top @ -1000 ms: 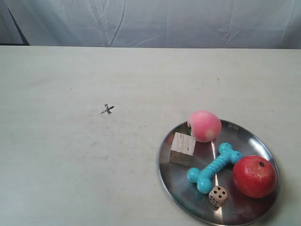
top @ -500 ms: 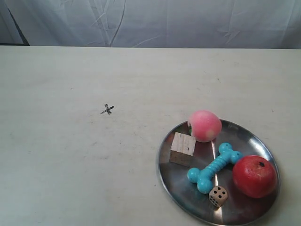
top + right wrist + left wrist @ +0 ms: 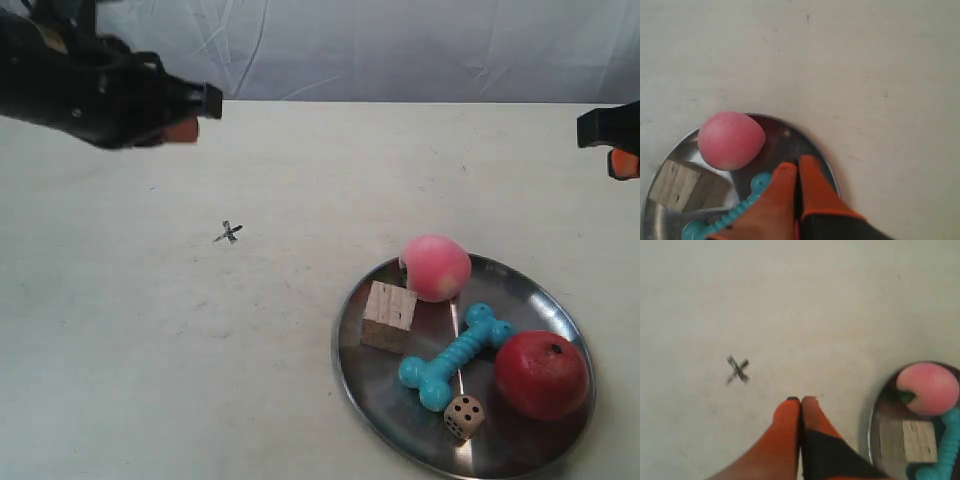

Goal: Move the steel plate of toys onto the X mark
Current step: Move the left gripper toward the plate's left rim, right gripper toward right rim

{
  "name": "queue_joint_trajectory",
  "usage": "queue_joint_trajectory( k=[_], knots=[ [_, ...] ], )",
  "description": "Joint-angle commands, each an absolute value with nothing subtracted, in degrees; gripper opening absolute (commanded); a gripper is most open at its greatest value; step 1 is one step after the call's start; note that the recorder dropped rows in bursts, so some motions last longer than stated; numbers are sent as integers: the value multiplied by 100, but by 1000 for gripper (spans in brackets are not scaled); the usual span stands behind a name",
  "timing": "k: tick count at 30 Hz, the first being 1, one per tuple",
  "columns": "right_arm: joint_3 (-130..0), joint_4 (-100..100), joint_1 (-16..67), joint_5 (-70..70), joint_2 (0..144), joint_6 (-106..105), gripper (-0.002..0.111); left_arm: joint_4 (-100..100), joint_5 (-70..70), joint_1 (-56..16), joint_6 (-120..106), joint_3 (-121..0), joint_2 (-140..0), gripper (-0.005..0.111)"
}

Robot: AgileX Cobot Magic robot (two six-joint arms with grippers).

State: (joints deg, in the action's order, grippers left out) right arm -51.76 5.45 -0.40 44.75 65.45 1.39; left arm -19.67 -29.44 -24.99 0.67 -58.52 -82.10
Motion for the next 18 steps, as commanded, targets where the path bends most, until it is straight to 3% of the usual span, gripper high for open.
queue_joint_trajectory(
  k=[1,6,10,18],
  knots=[
    [-5215,1003,-614,4379,6871,-175,-1,-4764,-4105,-1880,-1942,-5885,-9124,0],
    [-5215,2672,-1801,4831,7458,-1636,-1,-7085,-5777,-1185,-3844,-5885,-9862,0],
    [-5215,2924,-2589,5404,8227,-1988,-1,-6601,-5812,-1083,-3785,-5885,-10082,0],
    [-4974,3808,-2846,5705,8883,-2916,-1,-6983,-5842,-1152,-3749,-5885,-10815,0]
  ],
)
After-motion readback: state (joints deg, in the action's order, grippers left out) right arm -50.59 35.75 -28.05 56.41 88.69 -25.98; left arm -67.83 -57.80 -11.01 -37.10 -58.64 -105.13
